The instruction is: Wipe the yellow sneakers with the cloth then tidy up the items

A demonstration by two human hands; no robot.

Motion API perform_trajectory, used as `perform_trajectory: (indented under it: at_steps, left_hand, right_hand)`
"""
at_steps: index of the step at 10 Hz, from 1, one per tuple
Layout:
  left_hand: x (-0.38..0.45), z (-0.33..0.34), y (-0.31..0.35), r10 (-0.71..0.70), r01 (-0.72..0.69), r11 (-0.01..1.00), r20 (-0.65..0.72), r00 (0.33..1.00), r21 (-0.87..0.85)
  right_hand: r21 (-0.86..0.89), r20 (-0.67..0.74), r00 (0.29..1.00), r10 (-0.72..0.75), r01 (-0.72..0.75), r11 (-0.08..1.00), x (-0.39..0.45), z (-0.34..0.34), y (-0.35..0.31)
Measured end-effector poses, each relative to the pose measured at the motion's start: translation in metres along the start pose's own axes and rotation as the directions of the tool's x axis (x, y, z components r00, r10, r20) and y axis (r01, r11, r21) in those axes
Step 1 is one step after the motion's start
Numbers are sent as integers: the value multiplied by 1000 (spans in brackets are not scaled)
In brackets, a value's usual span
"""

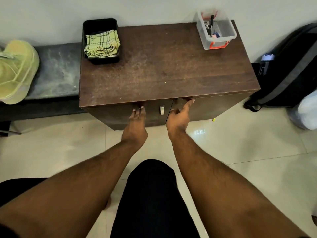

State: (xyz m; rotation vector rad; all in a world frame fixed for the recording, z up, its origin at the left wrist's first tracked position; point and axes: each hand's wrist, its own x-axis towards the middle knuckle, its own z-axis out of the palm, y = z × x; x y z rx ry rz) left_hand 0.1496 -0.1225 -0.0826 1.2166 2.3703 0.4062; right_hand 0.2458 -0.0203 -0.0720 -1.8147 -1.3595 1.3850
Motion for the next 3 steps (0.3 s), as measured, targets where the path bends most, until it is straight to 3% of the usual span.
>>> perform_trajectory:
  at_steps: [1,2,3]
  left_hand:
    - [4,1,-6,25,-26,999,9,1000,42]
    - [3,-12,-12,-40,39,999,51,998,19]
    - [-9,-47,-20,-127,124,991,81,989,50]
  right_hand:
    - [-146,147,989,32,-10,989,-5,18,20]
    - [-408,323,941,102,41,912,-19,34,22]
    - [-643,338,917,214,58,764,-37,36,-8]
